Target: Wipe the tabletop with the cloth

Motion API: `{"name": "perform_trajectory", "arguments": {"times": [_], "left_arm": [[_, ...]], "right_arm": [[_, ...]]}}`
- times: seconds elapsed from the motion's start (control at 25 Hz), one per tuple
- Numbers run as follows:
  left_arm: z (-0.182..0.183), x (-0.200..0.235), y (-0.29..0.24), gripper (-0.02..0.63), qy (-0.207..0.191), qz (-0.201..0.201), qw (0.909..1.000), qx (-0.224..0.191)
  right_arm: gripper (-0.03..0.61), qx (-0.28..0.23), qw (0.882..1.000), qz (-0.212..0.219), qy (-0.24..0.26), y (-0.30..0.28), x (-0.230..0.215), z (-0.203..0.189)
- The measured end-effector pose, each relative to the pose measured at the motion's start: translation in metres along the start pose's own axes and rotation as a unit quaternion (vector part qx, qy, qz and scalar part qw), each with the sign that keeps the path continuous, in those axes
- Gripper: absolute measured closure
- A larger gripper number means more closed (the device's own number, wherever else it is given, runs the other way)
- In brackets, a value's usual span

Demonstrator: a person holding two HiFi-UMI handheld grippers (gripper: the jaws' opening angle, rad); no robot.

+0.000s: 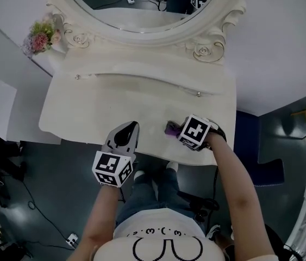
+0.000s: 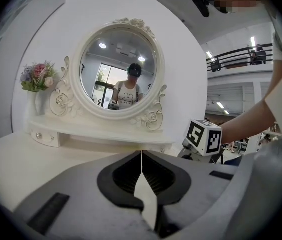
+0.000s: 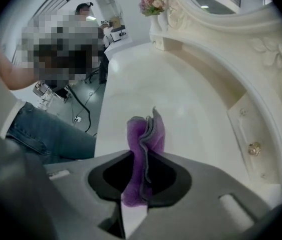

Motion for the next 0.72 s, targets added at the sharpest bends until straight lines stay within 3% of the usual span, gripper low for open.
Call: {"name": "perform_trajectory", "arguments": {"times": [0.32, 0.48, 0.6, 0.72], "left_arm": [[-0.002, -0.014, 0.008, 0.611, -0.004, -0.017, 0.9998, -0.004], [-0.002, -0.019, 0.009, 0.611, -0.004, -0.025, 0.9997, -0.005], [0.0, -0.022, 0.008, 0.611, -0.006, -0.028, 0.9996, -0.006], [0.001, -0.023, 0.007, 0.611, -0.007, -0.029, 0.9995, -0.006]], "right_arm": [[0.509, 0.012, 0.998, 0.048, 0.049, -0.011, 0.077, -0.011], [0.509, 0.014, 0.994, 0.094, 0.056, -0.014, 0.109, -0.019], [0.509, 0.001, 0.988, 0.146, 0.06, -0.01, 0.129, -0.025], [0.509, -0.032, 0.989, 0.139, 0.048, 0.003, 0.122, -0.03]]}}
Point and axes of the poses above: the fingertips, and each gripper's own axes: y backward along the fingers, x to its left, z out of its top, the point moved 2 cm from there along y, backward along the fingers, and after that the axes turned 7 degrees about x, right-handed, at the moved point
